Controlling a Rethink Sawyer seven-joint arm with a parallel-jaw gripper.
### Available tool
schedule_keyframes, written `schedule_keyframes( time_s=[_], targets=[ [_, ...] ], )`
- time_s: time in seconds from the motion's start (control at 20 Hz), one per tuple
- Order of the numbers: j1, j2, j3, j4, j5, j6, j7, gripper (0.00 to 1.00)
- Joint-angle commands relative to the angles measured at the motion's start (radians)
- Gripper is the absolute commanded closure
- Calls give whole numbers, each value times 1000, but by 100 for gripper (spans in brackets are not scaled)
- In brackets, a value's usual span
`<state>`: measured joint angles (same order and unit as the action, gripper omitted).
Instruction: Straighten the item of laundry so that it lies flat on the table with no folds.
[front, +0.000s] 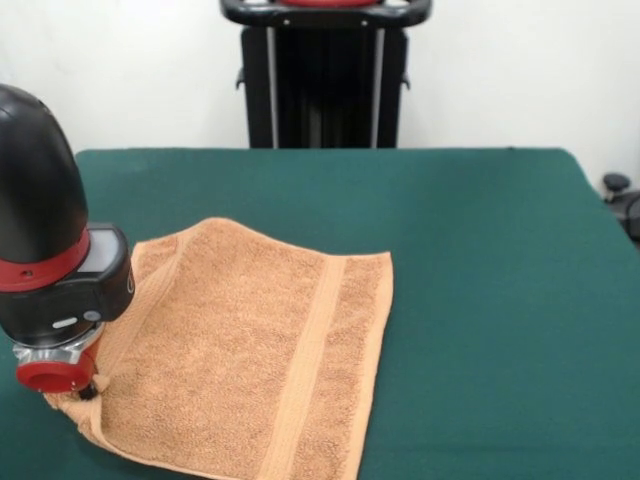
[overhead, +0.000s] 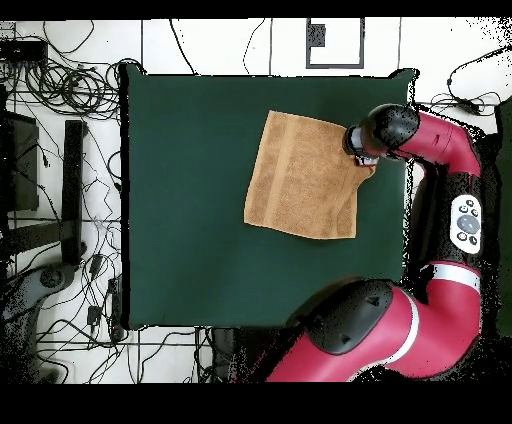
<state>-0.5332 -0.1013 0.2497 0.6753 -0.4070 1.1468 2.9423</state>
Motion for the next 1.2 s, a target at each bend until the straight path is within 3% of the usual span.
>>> schedule_keyframes(
  time_s=[0.05, 0.4, 1.2],
  targets=[
    [6, 25, 76, 42, -18, -70, -348, 100],
    [34, -16, 74, 29, 19, 36, -286, 100],
    [43, -45, 74, -18, 48, 149, -288, 100]
  ],
)
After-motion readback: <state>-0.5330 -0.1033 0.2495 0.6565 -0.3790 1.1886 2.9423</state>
